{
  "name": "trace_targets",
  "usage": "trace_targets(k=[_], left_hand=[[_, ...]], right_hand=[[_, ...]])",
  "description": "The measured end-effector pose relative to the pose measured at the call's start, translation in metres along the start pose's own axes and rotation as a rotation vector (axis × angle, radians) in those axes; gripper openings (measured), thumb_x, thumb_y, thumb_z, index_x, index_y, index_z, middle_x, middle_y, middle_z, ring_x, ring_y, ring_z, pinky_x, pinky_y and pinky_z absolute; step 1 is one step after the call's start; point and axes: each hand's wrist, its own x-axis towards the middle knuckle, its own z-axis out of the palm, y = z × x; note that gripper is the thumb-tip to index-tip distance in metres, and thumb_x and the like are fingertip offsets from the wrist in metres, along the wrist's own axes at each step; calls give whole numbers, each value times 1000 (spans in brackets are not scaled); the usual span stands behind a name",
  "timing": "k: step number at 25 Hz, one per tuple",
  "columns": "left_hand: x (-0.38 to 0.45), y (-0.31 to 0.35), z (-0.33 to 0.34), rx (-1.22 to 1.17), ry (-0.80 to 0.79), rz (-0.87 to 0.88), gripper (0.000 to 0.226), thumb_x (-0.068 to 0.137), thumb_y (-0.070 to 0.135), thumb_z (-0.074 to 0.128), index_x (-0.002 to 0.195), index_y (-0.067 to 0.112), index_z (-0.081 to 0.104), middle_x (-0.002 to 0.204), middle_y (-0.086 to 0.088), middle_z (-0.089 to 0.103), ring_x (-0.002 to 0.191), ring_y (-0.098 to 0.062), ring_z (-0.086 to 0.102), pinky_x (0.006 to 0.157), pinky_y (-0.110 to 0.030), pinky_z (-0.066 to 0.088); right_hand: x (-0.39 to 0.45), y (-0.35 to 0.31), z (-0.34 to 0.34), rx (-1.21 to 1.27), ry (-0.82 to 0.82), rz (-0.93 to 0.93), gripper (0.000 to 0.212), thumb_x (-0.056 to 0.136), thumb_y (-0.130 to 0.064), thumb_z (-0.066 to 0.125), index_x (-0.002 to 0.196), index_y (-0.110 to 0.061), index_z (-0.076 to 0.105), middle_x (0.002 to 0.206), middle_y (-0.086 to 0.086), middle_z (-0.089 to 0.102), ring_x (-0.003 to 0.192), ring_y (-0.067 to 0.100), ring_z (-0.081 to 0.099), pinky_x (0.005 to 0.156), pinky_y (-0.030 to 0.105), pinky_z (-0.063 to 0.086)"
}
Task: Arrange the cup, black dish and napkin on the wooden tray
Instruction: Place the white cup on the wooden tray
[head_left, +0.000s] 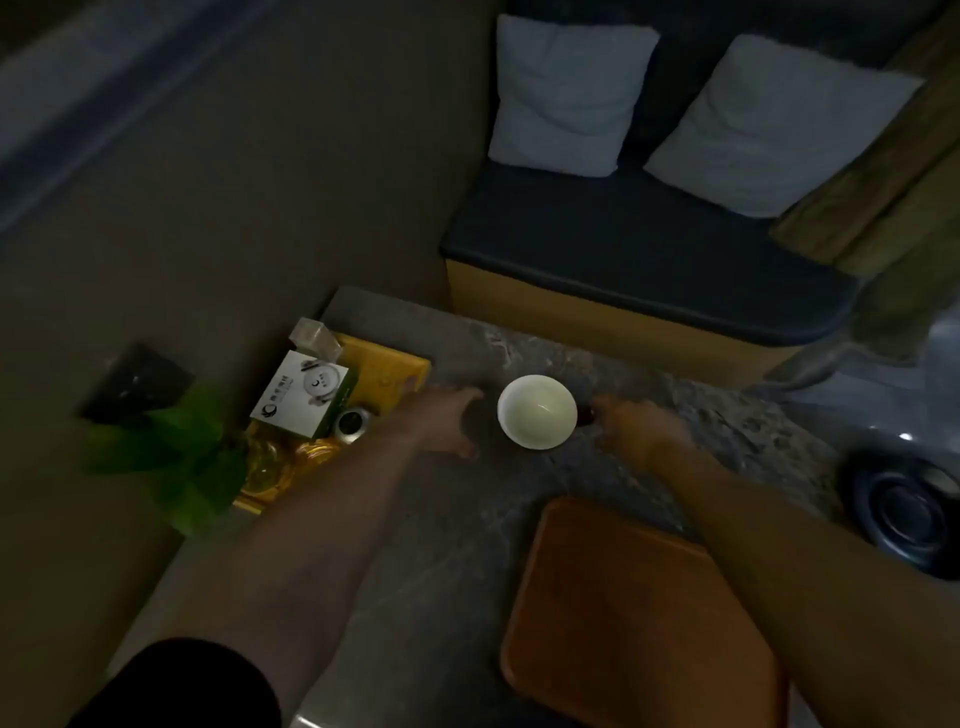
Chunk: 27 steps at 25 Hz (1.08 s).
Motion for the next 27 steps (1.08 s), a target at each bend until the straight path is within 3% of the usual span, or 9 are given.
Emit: trace_targets(k=[6, 12, 16, 19, 22, 27], left_hand=[[24, 17, 10, -383, 1, -6, 122, 54, 50, 89, 148, 35, 12, 155, -3, 34, 141, -31, 35, 113, -54, 34], [29, 30, 35, -604, 86, 14, 114, 52, 42, 92, 141, 33, 23, 146, -1, 41, 133, -25, 43, 107, -50, 42], [30, 34, 42, -665, 142, 11, 110, 54, 36, 93, 142, 28, 27, 147, -2, 43, 134, -23, 43, 105, -43, 41], [30, 38, 43, -691, 158, -15, 110, 55, 31, 93, 143, 28, 28, 148, -3, 42, 135, -24, 41, 105, -41, 38], [26, 40, 41, -742, 135, -17, 111, 56, 23, 93, 146, 24, 27, 150, -4, 40, 138, -25, 39, 112, -51, 39], [13, 41, 39, -771, 110, 71, 107, 59, 14, 92, 146, 22, 29, 151, -5, 39, 139, -25, 37, 111, -55, 39]], right_hand=[[23, -3, -1, 95, -5, 66, 22, 92, -29, 53, 113, -36, 58, 105, 7, 67, 91, 26, 61, 72, 36, 47], [26, 5, 3, 255, 58, 65, 19, 89, -24, 63, 107, -29, 67, 101, 5, 70, 88, 22, 63, 75, 34, 52], [24, 5, 8, 394, 75, 104, 18, 89, -20, 65, 106, -23, 69, 106, 6, 70, 95, 24, 64, 87, 42, 53], [20, 2, 13, 485, 130, 157, 18, 86, -21, 69, 103, -23, 70, 104, 6, 71, 95, 23, 63, 87, 41, 53], [15, 1, 13, 528, 128, 178, 12, 86, -23, 69, 97, -27, 69, 97, 4, 72, 87, 20, 64, 82, 40, 55], [-5, 2, 14, 575, 122, 163, 9, 84, -22, 71, 89, -29, 69, 93, 2, 72, 87, 20, 64, 82, 41, 55]])
